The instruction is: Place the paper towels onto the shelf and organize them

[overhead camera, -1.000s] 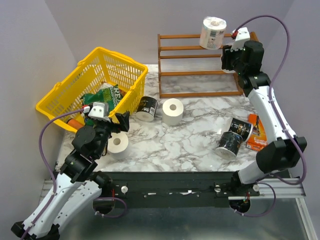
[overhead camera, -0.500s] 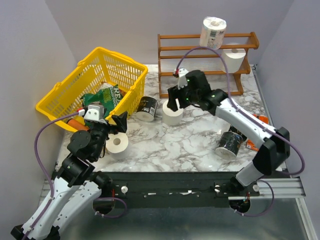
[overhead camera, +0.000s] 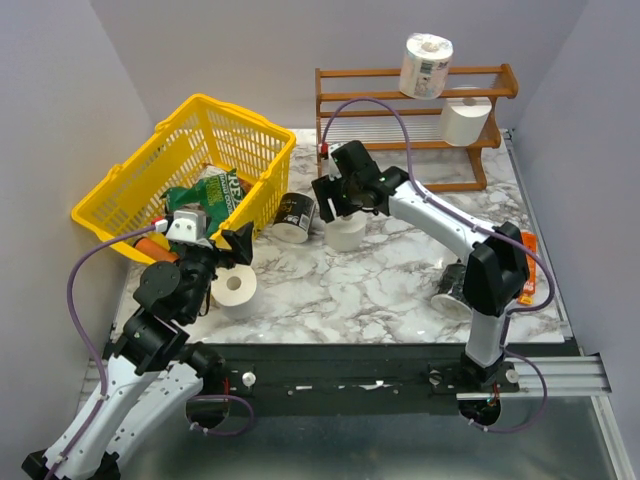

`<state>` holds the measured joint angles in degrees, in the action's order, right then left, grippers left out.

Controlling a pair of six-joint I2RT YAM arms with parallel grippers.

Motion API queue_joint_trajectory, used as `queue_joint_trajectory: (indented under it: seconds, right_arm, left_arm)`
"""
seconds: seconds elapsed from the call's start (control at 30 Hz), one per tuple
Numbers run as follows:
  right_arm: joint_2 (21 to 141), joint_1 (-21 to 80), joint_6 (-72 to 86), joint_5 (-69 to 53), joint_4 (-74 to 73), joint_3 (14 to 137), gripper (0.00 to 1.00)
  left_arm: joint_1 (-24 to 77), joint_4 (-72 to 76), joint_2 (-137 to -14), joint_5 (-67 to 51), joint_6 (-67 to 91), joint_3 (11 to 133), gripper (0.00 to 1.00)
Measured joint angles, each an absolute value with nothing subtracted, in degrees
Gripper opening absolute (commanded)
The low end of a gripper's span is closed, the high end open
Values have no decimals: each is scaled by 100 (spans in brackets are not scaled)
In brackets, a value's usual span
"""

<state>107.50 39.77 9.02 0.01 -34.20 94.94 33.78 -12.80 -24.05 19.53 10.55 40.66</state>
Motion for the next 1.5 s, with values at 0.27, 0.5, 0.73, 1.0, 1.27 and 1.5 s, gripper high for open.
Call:
queue_joint_trajectory:
  seconds: [0.27, 0.5, 0.73, 1.0, 1.27, 1.5]
  right_arm:
    - [11083, 4195, 934, 228, -3605, 9531, 75]
    - [11408, 4252, 941, 650, -3673, 9555, 67]
    - [11454, 4296, 858, 985, -3695, 9555, 44]
    - [11056, 4351, -440, 1109, -3721, 9164, 45]
    - [10092, 4104, -2412, 1168, -3640, 8986, 46]
    - [9913, 3614, -3800, 1125, -3583, 9249, 46]
  left_arm:
    - [3378, -1280, -2423, 1953, 1055, 4066, 99]
    - [3378, -1280, -2410, 1955, 1055, 4040, 99]
    - [3378, -1278, -2410, 1953, 1055, 4036, 99]
    - [3378, -1278, -2410, 1955, 1055, 4036, 99]
    - [3378, -1278, -2412, 1955, 1055, 4036, 99]
    - [3378, -1278, -2449, 1955, 1052, 4036, 99]
